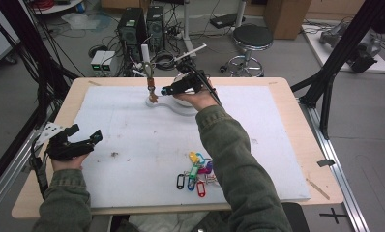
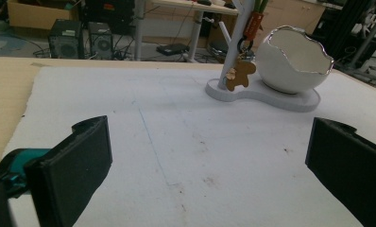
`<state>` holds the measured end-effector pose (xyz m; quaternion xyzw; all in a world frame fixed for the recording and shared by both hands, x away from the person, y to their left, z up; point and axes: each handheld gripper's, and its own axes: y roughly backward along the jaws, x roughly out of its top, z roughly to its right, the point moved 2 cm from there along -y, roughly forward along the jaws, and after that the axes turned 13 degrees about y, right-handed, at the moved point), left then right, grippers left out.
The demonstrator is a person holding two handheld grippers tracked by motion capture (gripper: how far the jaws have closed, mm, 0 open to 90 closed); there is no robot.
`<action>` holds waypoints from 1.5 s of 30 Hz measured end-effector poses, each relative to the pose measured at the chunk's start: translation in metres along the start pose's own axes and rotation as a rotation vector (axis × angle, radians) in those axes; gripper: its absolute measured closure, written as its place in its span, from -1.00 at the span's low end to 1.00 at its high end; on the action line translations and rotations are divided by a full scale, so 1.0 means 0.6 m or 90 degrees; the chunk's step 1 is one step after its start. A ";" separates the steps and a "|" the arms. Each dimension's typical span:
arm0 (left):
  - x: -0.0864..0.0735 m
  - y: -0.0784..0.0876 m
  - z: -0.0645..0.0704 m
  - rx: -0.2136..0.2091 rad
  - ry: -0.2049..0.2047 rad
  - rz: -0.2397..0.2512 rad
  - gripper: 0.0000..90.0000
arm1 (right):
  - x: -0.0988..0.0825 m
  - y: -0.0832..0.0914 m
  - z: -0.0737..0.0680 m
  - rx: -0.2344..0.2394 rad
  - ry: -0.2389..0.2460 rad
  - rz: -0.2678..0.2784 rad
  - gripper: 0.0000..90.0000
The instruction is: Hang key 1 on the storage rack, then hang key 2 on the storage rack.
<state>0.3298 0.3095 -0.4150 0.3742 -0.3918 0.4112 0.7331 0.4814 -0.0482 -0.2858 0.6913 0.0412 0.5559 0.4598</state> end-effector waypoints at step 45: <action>-0.001 -0.002 0.001 0.001 0.001 -0.003 -0.96 | -0.211 0.071 0.013 0.001 -0.036 -0.038 -0.80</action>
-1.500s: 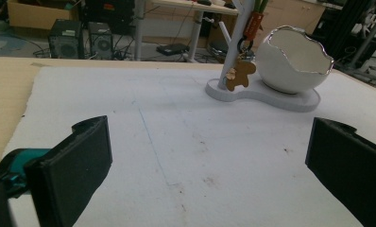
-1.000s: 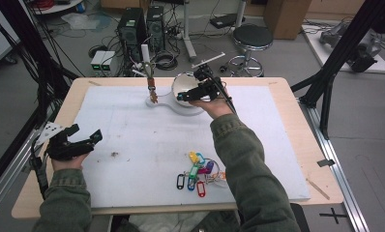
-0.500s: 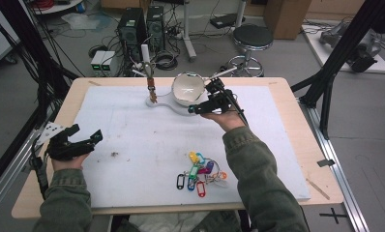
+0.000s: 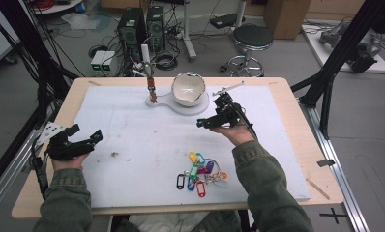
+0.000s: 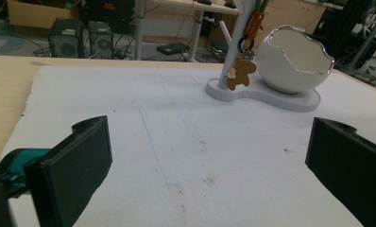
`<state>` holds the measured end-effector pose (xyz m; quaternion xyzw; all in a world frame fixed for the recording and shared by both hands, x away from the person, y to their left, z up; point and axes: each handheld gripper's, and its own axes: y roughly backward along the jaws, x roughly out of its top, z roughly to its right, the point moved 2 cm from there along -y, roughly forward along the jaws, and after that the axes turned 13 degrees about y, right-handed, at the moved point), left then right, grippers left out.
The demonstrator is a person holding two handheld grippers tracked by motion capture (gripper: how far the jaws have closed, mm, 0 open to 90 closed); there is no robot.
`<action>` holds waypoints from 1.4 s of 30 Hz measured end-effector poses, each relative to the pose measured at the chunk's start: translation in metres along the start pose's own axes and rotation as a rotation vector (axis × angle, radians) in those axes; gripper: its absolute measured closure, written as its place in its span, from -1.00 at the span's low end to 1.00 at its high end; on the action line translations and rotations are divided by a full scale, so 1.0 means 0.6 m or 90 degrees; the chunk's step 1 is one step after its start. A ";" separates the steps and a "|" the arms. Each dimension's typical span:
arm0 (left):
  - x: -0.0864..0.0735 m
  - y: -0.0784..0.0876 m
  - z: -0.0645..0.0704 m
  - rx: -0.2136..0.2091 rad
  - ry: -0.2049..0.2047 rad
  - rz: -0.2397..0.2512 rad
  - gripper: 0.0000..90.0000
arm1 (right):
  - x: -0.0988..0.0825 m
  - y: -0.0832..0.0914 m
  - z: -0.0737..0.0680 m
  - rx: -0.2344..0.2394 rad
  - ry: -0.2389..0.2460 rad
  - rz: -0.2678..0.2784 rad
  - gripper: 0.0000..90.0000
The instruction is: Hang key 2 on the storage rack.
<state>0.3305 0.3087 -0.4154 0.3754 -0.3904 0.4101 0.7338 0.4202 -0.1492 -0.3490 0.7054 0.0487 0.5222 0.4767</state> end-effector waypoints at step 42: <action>-0.001 -0.001 0.000 0.001 -0.001 -0.002 -0.96 | -0.087 -0.015 -0.052 0.063 0.026 -0.015 -0.80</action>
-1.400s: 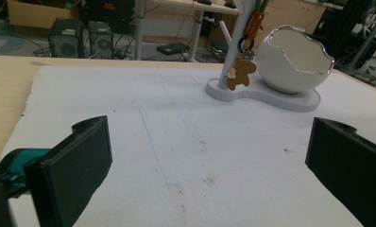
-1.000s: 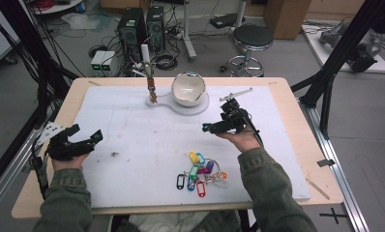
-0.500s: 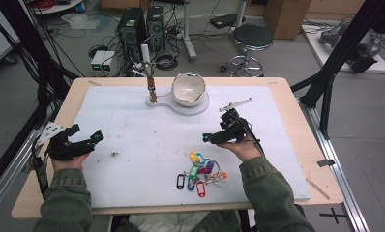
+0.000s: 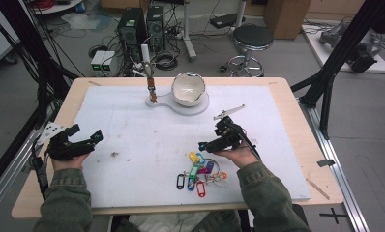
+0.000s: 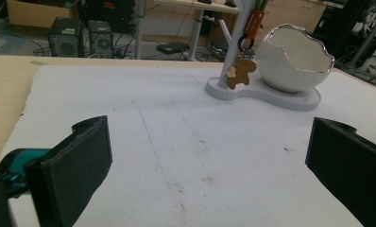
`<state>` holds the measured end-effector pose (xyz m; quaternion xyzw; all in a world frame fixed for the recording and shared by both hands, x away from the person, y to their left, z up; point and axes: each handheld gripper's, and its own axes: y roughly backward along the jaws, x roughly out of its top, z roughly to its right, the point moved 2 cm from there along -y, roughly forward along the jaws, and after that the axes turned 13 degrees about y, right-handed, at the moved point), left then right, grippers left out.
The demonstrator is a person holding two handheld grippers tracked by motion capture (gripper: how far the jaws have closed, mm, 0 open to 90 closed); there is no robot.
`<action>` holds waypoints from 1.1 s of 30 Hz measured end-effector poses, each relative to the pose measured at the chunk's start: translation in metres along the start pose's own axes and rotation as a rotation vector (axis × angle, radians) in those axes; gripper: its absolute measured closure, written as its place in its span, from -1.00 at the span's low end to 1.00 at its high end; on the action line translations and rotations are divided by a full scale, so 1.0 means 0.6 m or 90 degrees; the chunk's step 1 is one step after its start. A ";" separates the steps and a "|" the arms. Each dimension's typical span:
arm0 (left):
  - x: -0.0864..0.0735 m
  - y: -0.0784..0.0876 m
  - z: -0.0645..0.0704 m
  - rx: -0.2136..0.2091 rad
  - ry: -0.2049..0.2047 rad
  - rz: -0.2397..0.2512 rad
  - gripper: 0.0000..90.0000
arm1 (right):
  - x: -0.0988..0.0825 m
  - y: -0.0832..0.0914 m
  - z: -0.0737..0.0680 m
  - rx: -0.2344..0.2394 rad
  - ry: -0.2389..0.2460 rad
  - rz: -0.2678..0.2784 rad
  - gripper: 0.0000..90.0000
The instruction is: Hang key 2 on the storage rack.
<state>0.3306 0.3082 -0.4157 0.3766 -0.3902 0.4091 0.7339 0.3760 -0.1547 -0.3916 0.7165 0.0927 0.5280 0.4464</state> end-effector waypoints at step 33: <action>0.000 0.000 0.000 -0.001 -0.001 -0.002 -0.96 | -0.032 -0.049 -0.044 0.053 0.011 -0.052 -0.69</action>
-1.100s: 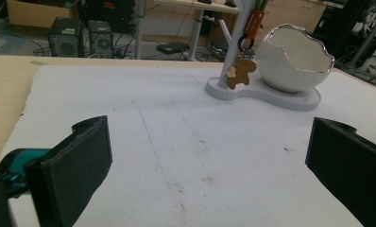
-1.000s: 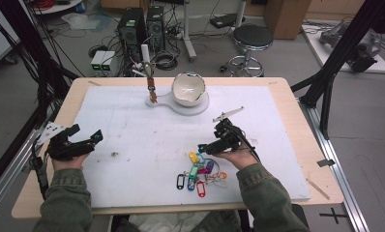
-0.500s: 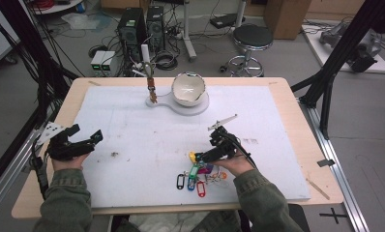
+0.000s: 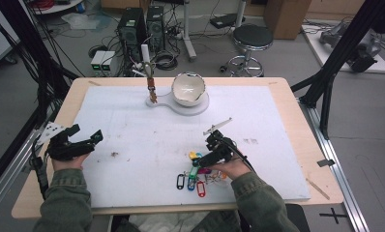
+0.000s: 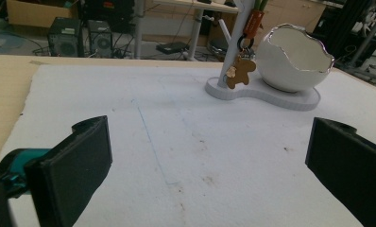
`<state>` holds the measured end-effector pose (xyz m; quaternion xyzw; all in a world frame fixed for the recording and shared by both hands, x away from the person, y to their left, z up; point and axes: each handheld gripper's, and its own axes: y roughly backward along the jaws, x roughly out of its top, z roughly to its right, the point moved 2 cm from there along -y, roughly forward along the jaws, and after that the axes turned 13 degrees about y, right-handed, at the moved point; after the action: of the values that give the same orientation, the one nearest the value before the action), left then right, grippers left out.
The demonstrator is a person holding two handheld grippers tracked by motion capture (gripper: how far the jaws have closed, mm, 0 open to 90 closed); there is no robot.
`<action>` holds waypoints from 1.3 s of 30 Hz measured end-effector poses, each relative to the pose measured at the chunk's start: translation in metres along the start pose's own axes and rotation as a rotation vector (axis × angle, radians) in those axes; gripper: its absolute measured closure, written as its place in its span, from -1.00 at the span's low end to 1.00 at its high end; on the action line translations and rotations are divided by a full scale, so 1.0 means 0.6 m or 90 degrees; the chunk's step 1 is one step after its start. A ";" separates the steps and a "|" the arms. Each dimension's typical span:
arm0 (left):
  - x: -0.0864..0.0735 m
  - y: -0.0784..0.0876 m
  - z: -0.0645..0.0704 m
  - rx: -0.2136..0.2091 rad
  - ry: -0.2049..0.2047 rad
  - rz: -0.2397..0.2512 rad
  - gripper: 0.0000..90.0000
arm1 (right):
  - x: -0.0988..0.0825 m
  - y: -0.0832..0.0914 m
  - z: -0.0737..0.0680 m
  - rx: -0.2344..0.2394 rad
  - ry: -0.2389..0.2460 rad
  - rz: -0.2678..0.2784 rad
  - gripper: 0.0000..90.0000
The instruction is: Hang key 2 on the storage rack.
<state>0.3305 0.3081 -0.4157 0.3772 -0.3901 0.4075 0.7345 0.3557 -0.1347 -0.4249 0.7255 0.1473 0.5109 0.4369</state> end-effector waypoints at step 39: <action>-0.001 -0.001 -0.001 0.001 -0.002 -0.004 -0.96 | -0.003 -0.010 -0.022 0.068 0.020 -0.030 0.93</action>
<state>0.3311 0.3081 -0.4164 0.3796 -0.3897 0.4048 0.7349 0.3449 -0.1263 -0.4296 0.7362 0.1979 0.5032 0.4069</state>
